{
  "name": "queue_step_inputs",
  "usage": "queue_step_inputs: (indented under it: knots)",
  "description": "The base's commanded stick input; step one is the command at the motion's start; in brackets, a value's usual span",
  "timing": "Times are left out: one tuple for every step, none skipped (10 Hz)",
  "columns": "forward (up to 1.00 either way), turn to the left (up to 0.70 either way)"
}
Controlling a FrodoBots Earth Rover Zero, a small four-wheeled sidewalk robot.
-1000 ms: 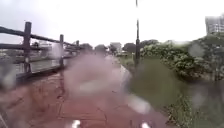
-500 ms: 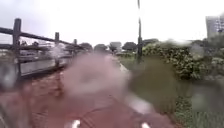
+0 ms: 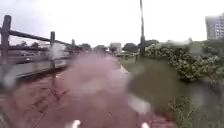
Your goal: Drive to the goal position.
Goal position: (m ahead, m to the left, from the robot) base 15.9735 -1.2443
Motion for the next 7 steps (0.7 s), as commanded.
queue_step_inputs:
  knots:
    - [0.7, 0.0]
    - [0.7, 0.0]
    - [0.7, 0.0]
    - [0.7, 0.0]
    - [0.7, 0.0]
    - [0.7, 0.0]
    - [0.7, 0.0]
